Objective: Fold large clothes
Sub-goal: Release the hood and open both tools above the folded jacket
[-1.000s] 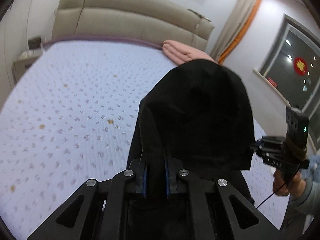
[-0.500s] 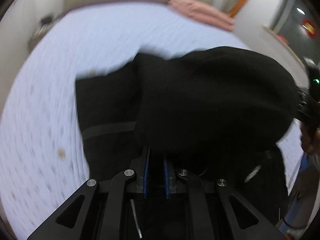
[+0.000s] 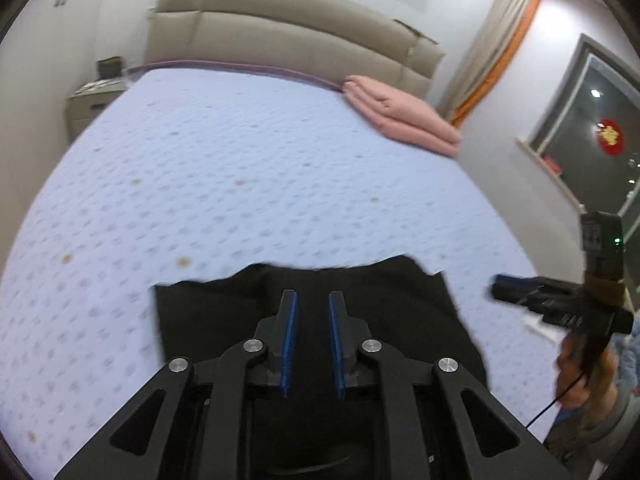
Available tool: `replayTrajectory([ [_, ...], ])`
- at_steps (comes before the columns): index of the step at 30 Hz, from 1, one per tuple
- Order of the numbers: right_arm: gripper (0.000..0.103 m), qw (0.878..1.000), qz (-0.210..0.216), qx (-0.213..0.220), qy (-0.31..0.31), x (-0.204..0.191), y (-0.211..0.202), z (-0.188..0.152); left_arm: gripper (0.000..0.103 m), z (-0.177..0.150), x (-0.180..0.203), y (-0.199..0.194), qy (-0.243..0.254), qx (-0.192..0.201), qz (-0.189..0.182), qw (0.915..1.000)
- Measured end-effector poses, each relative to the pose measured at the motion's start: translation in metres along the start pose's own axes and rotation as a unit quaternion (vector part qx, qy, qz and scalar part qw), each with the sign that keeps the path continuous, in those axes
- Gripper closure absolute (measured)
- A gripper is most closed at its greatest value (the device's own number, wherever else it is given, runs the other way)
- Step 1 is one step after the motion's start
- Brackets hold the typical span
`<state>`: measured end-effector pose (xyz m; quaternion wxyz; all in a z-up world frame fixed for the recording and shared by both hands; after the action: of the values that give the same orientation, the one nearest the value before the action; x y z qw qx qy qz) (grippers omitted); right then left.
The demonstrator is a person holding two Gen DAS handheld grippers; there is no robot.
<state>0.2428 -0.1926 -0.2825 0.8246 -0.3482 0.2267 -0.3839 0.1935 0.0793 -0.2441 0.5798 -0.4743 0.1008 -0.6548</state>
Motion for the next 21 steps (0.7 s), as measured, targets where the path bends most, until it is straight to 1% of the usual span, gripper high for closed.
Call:
replayTrajectory([
  [2, 0.055, 1.0, 0.009, -0.003, -0.013, -0.017, 0.016, 0.01, 0.086, -0.013, 0.013, 0.019, 0.006, -0.025, -0.016, 0.9995],
  [4, 0.055, 0.999, 0.014, -0.027, -0.031, -0.037, 0.036, 0.007, 0.086, -0.031, 0.014, 0.039, 0.008, -0.058, -0.02, 0.9981],
  [5, 0.055, 0.998, 0.016, -0.048, -0.041, -0.05, 0.048, -0.002, 0.086, -0.045, 0.013, 0.05, 0.009, -0.079, -0.014, 0.9967],
  [7, 0.055, 0.995, 0.017, -0.08, -0.054, -0.063, 0.065, -0.027, 0.086, -0.078, 0.01, 0.062, 0.014, -0.109, 0.005, 0.994],
  [8, 0.055, 0.993, 0.012, -0.103, -0.063, -0.068, 0.076, -0.046, 0.086, -0.101, 0.002, 0.069, 0.006, -0.127, 0.023, 0.9916],
  [9, 0.056, 0.99, 0.006, -0.124, -0.07, -0.08, 0.082, -0.067, 0.086, -0.117, -0.01, 0.076, -0.007, -0.142, 0.036, 0.9893],
  [10, 0.056, 0.988, 0.003, -0.141, -0.07, -0.082, 0.09, -0.082, 0.087, -0.133, -0.019, 0.083, -0.016, -0.154, 0.047, 0.9868],
  [11, 0.057, 0.984, 0.005, -0.164, -0.062, -0.082, 0.103, -0.108, 0.087, -0.15, -0.03, 0.09, -0.032, -0.166, 0.053, 0.9842],
  [13, 0.059, 0.984, 0.01, -0.174, -0.045, -0.078, 0.116, -0.135, 0.087, -0.163, -0.039, 0.088, -0.061, -0.164, 0.04, 0.9838],
  [15, 0.059, 0.986, 0.015, -0.162, -0.027, -0.074, 0.116, -0.143, 0.087, -0.163, -0.039, 0.084, -0.074, -0.157, 0.034, 0.9842],
  [18, 0.059, 0.986, 0.019, -0.166, -0.016, -0.071, 0.114, -0.138, 0.086, -0.154, -0.03, 0.074, -0.067, -0.155, 0.043, 0.9847],
  [19, 0.06, 0.986, 0.023, -0.166, -0.012, -0.072, 0.104, -0.132, 0.086, -0.149, -0.024, 0.067, -0.061, -0.15, 0.044, 0.9858],
  [21, 0.059, 0.99, 0.027, -0.141, 0.0, -0.074, 0.073, -0.114, 0.086, -0.134, -0.008, 0.042, -0.047, -0.123, 0.039, 0.9906],
])
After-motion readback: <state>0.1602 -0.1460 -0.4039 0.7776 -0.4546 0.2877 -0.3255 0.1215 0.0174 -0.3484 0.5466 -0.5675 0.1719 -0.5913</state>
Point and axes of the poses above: each gripper's, at about its wrist camera, not at the fingertips, and y roughly the way its jaws point, x to its right, z to its top, the point moved 2 cm from there along y, roughly the way its jaws point, and after that the axes turned 15 degrees about -y, right-handed, at the moved point
